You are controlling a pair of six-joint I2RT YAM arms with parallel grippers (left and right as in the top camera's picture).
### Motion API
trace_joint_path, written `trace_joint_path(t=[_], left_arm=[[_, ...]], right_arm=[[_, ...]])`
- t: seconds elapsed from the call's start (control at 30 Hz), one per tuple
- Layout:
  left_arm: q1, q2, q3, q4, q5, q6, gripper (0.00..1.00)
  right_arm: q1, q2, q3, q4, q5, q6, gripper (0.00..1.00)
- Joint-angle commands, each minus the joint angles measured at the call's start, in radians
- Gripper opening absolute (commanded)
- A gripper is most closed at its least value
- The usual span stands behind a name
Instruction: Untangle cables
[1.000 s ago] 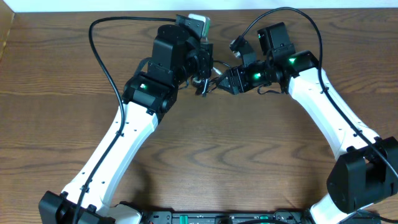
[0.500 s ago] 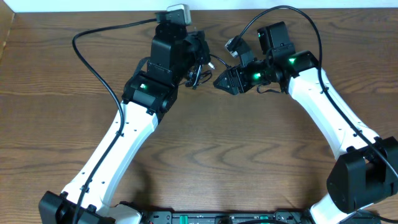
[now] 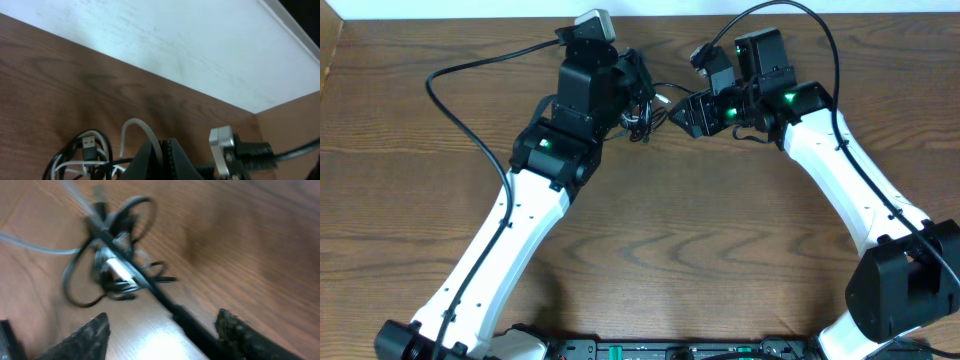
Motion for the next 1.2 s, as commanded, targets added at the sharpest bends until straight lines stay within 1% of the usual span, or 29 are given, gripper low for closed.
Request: trace_joint_path(t=[0.0,0.07,0.17,0.37,0.43,0.47,0.5,0.67,0.77,0.9,0.93,0.97,1.0,1.03,1.1,1.17], left_arm=[[0.002,-0.028,0.037,-0.021,-0.009,-0.003,0.08],[0.001,-0.028,0.037,-0.045,-0.008,-0.002,0.08],[0.001,-0.028,0.037,-0.066,-0.008,-0.002,0.08],[0.001,-0.028,0.037,-0.073,-0.005,-0.002,0.08],[0.002,-0.028,0.037,-0.071,0.014,-0.002,0.07],[0.002,-0.028,0.037,-0.071,0.027,-0.002,0.08],[0.002,-0.028,0.037,-0.071,0.041,-0.002,0.08],[0.002,-0.03,0.037,-0.068,0.09,-0.002,0.08],[0.002,-0.035,0.037,-0.055,0.127,-0.003,0.08],[0.002,-0.055,0.037,-0.048,0.153,-0.006,0.08],[0.002,-0.063,0.037,-0.048,0.153,-0.005,0.08],[0.002,-0.067,0.037,-0.048,0.153,-0.006,0.08],[0.002,-0.072,0.037,-0.048,0.153,-0.006,0.08],[0.001,-0.074,0.037,-0.049,0.156,-0.006,0.08],[0.002,-0.079,0.037,-0.048,0.179,-0.006,0.08],[0.002,-0.084,0.037,-0.049,0.192,-0.006,0.08]], right_arm=[[-0.007,0.002,-0.006,0.005,0.034,0.02,0.57],[-0.011,0.002,-0.006,0.005,0.034,0.02,0.57],[-0.013,0.002,-0.006,0.012,0.038,0.019,0.59],[-0.013,0.002,-0.006,0.042,0.038,0.019,0.54],[-0.013,0.002,-0.006,0.041,0.038,0.019,0.51],[-0.013,0.002,-0.006,0.042,0.038,0.019,0.51],[-0.013,0.002,-0.006,0.042,0.038,0.019,0.52],[-0.013,0.002,-0.006,0.046,0.038,0.017,0.53],[-0.013,0.002,-0.006,0.046,0.06,-0.004,0.58],[-0.013,0.002,-0.006,0.045,0.108,-0.017,0.6],[-0.013,0.002,-0.006,0.043,0.109,-0.026,0.52],[-0.013,0.002,-0.006,0.042,0.109,-0.026,0.48],[-0.013,0.002,-0.006,0.039,0.109,-0.026,0.47],[-0.013,0.002,-0.006,0.038,0.109,-0.027,0.51],[-0.013,0.002,-0.006,0.038,0.109,-0.033,0.75],[-0.013,0.002,-0.006,0.039,0.109,-0.057,0.72]])
